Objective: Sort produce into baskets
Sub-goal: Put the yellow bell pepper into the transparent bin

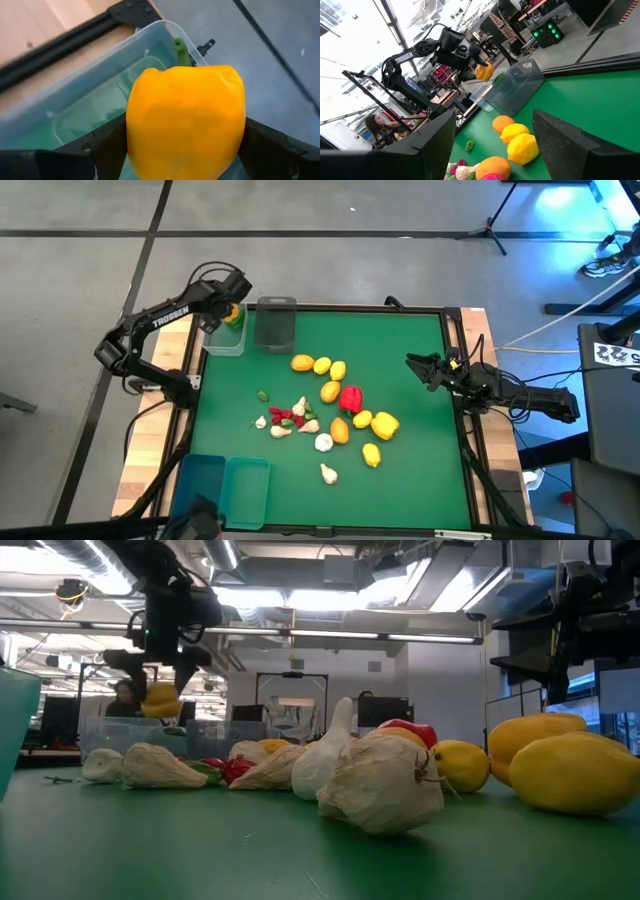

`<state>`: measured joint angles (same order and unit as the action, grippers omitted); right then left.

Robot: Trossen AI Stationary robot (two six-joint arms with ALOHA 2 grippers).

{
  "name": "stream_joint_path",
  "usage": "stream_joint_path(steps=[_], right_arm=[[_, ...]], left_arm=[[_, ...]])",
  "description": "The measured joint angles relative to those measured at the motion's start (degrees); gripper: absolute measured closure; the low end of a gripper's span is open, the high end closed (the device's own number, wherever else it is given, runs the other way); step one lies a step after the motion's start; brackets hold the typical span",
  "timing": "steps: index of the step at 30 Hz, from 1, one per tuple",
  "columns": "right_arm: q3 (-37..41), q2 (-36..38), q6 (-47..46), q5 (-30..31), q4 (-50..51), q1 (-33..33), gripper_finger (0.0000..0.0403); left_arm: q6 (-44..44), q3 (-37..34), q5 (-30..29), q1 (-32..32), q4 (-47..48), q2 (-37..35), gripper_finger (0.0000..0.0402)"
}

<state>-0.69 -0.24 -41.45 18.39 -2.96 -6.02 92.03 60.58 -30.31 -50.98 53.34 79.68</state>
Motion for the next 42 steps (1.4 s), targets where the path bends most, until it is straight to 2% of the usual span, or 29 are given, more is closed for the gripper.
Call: stream_joint_path(steps=[3, 6, 11, 14, 17, 21, 25, 26, 30, 34, 38, 42], right_arm=[[0.00, -0.01, 0.00, 0.00, 0.00, 0.00, 0.0142], [0.00, 0.00, 0.00, 0.00, 0.00, 0.00, 0.0142], [0.00, 0.01, 0.16, 0.00, 0.00, -0.02, 0.0142], [0.00, 0.00, 1.02, 0.00, 0.00, -0.01, 0.0142], [0.00, 0.01, 1.18, 0.00, 0.00, 0.00, 0.0142], [0.00, -0.01, 1.16, 0.00, 0.00, 0.00, 0.0142], [0.00, 0.00, 1.16, 0.00, 0.00, -0.01, 0.0142], [0.00, 0.01, 1.16, 0.00, 0.00, -0.02, 0.0142], [0.00, -0.01, 1.22, 0.02, 0.00, -0.02, 0.0142], [0.00, 0.01, 1.27, 0.07, 0.00, 0.00, 0.0142], [0.00, 0.01, 1.34, 0.09, 0.00, -0.02, 0.0142], [0.00, 0.01, 1.45, 0.13, 0.00, 0.00, 0.0142]], left_arm=[[2.74, 0.00, -0.68, -0.06, 0.00, 0.00, 0.0088], [-1.94, 0.00, -1.10, -0.70, -0.39, 0.00, 0.0088], [-19.00, 0.00, -1.73, -0.88, -6.68, 0.00, 0.0088], [-29.73, 0.00, 0.31, -0.51, -12.96, 0.00, 0.0088], [-36.17, 0.02, 2.17, -0.33, -17.58, 0.00, 0.0088], [-46.79, 0.02, 6.07, 0.21, -20.34, -0.13, 0.0088], [-58.52, 0.04, 11.66, 1.68, -18.18, -0.13, 0.0088], [-58.35, 0.15, 11.91, 2.00, -16.39, -0.21, 0.0088], [-45.71, 0.24, 10.03, 2.87, -7.56, -0.52, 0.0088], [-38.01, 0.24, 7.37, 3.94, 3.49, -0.50, 0.0088], [-35.68, 0.22, 7.16, 6.61, 8.55, -0.50, 0.0088], [-33.59, 0.22, 6.64, 10.13, 9.10, -0.50, 0.0088]])
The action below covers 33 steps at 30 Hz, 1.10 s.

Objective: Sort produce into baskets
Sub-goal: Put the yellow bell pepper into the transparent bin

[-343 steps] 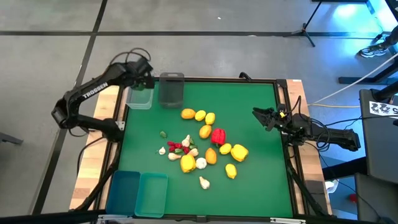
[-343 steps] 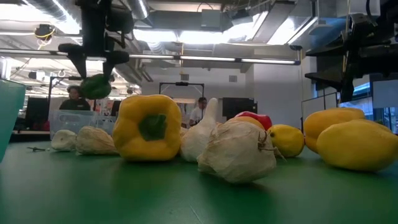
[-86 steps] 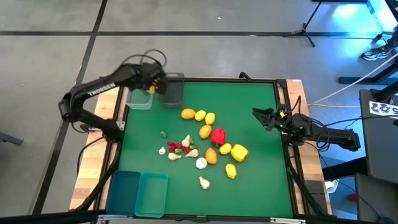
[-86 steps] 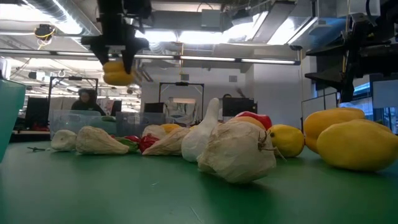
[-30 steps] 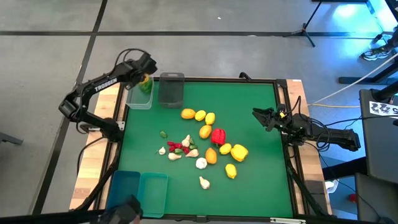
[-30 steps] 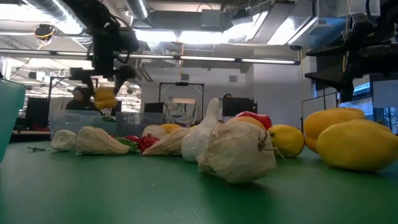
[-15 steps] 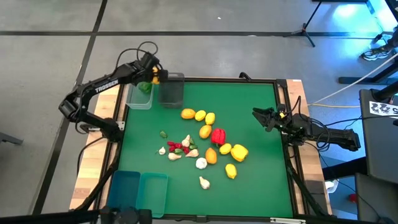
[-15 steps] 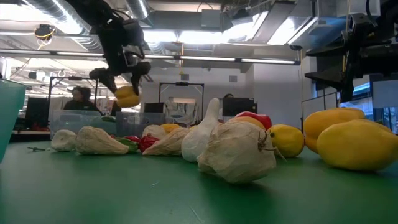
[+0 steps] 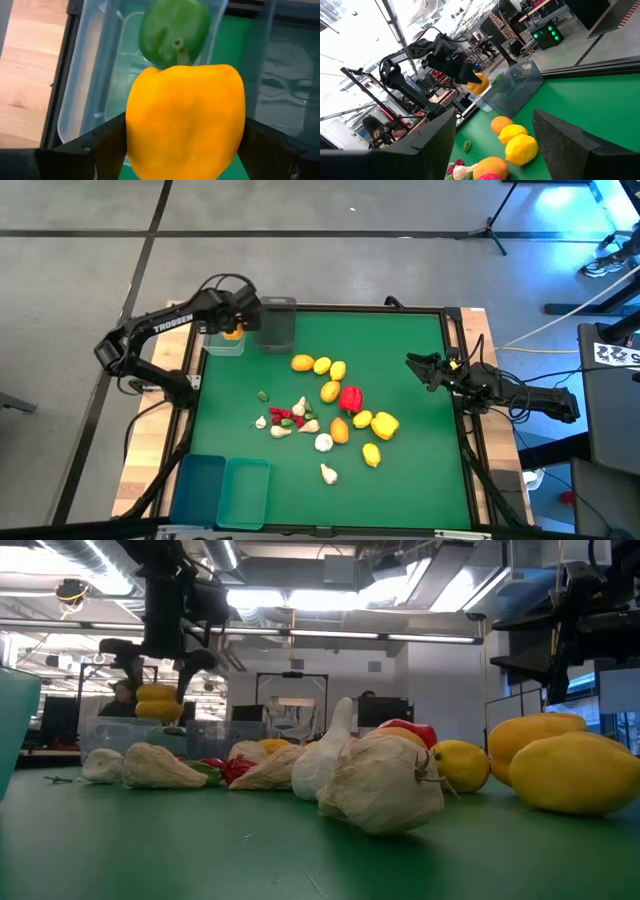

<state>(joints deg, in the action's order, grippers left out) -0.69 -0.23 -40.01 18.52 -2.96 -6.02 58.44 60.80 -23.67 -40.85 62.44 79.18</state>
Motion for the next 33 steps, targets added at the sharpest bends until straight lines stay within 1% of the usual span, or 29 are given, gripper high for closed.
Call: stream_joint_path(steps=[4, 8, 20, 25, 33], right_arm=[[0.00, 0.00, 0.02, 0.03, 0.00, 0.00, 0.0142], [0.00, 0.00, 0.02, 0.07, 0.00, 0.00, 0.0142], [0.00, -0.01, -0.05, 0.09, 0.00, 0.00, 0.0142], [0.00, -0.02, -0.02, 0.09, 0.00, -0.02, 0.0142], [0.00, 0.00, 0.00, 0.09, 0.00, -0.02, 0.0142]], left_arm=[[1.03, -0.51, -2.77, 2.38, 1.30, 0.00, 0.0088], [4.09, -1.98, -4.70, 2.57, 3.00, 0.02, 0.0088], [4.19, -2.40, -3.85, 2.61, 2.62, 0.04, 0.0088], [4.04, -2.58, -3.56, 2.61, 1.00, 0.04, 0.0088], [5.09, -7.33, -4.01, 2.72, -2.78, 0.04, 0.0088]])
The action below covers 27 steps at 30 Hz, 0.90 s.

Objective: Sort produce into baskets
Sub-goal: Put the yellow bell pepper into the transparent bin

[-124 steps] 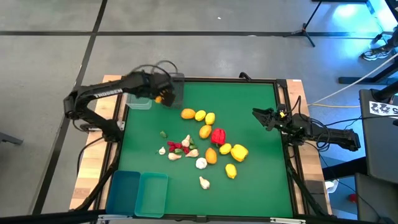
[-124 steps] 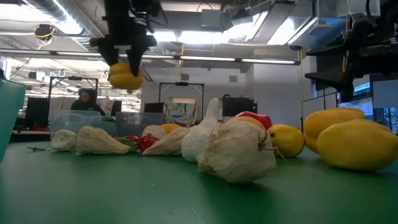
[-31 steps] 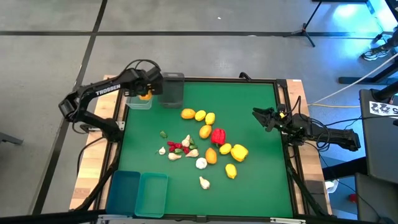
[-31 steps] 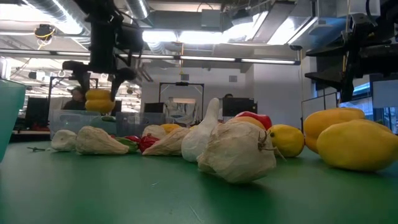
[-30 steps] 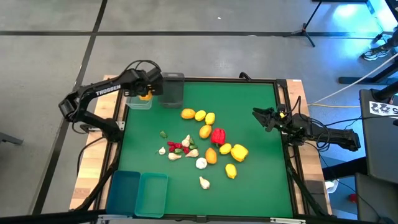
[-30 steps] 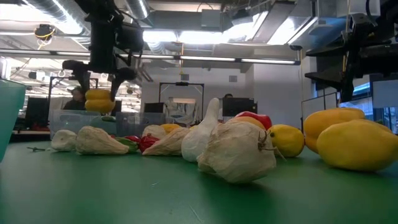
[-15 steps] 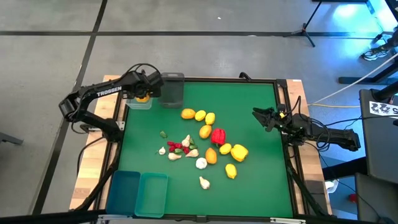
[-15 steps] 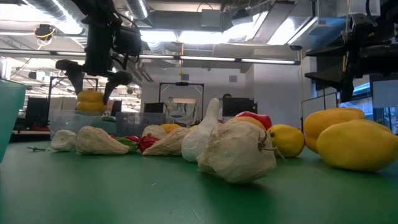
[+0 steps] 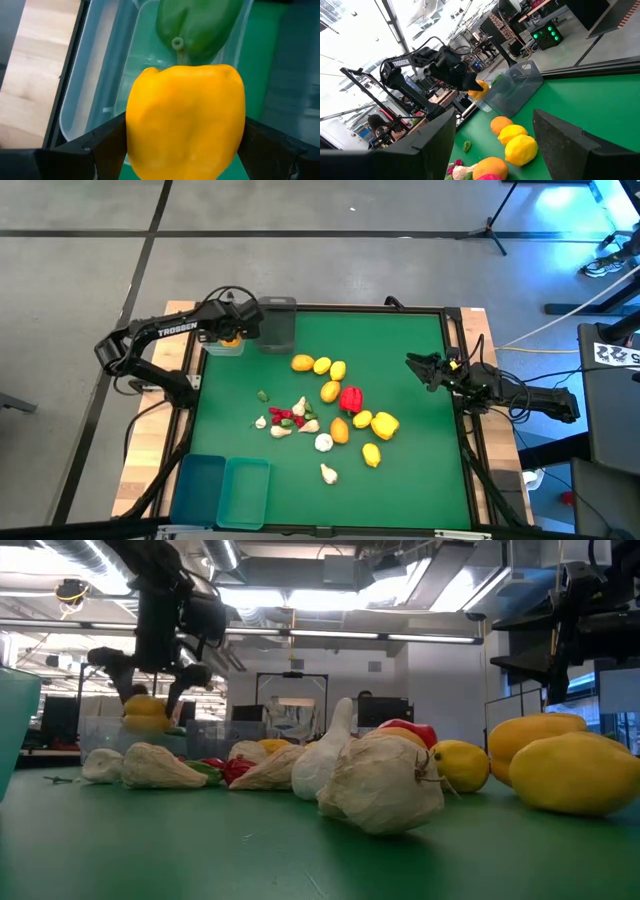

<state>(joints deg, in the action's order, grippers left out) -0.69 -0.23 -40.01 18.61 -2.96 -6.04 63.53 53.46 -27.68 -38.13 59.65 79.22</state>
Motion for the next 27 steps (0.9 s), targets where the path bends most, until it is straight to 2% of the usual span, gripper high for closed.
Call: stream_joint_path(steps=[4, 10, 18, 27], right_arm=[[0.00, -0.01, 0.00, 0.00, 0.00, 0.01, 0.0142], [0.00, 0.00, 0.02, 0.00, 0.00, 0.02, 0.0142], [0.00, -0.01, 0.04, 0.00, 0.00, 0.01, 0.0142], [0.00, -0.02, 0.08, 0.00, 0.00, 0.02, 0.0142]], left_arm=[[1.12, -1.60, 0.32, 0.35, -0.76, 0.00, 0.0088], [-0.58, -3.38, 4.10, 0.32, -3.87, 0.00, 0.0088], [-3.92, -3.38, 4.43, 0.26, -6.58, 0.00, 0.0086], [-4.35, -3.38, 5.20, -0.44, -6.25, 0.00, 0.0045]])
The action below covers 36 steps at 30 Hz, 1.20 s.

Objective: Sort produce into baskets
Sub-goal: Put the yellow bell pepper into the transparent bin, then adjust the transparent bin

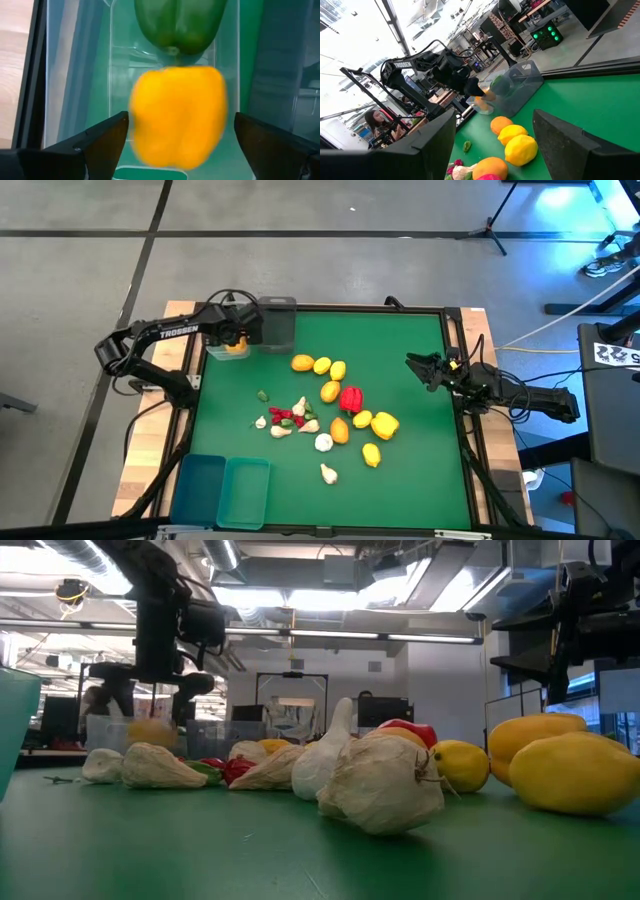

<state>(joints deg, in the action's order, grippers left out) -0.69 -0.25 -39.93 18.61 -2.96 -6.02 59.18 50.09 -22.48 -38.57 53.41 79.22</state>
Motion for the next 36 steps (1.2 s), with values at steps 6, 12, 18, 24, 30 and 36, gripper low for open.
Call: stream_joint_path(steps=[6, 12, 18, 24, 30, 36], right_arm=[[0.00, 0.02, -0.01, 0.00, 0.00, -0.02, 0.0142], [0.02, 0.02, -0.01, 0.00, 0.00, -0.02, 0.0142], [0.00, 0.02, 0.01, 0.00, 0.00, -0.02, 0.0142], [0.00, 0.02, 0.01, -0.01, 0.00, 0.00, 0.0142], [0.00, 0.02, 0.15, 0.18, 0.00, 0.00, 0.0142], [0.02, 0.01, 1.30, 2.08, -0.23, -0.02, 0.0142]], left_arm=[[-1.11, 0.20, 0.15, -0.91, -0.06, -0.20, 0.0035], [-3.22, 2.66, -1.05, -0.81, -0.43, -3.30, 0.0038], [-3.50, 4.68, 0.87, 1.79, -0.50, -9.32, 0.0039], [-3.37, 4.74, 11.01, 12.96, -0.35, -15.48, 0.0039], [-0.30, 4.19, 13.14, 23.58, 7.06, -15.75, 0.0039], [5.78, -2.54, 9.97, 25.79, 6.77, -13.73, 0.0039]])
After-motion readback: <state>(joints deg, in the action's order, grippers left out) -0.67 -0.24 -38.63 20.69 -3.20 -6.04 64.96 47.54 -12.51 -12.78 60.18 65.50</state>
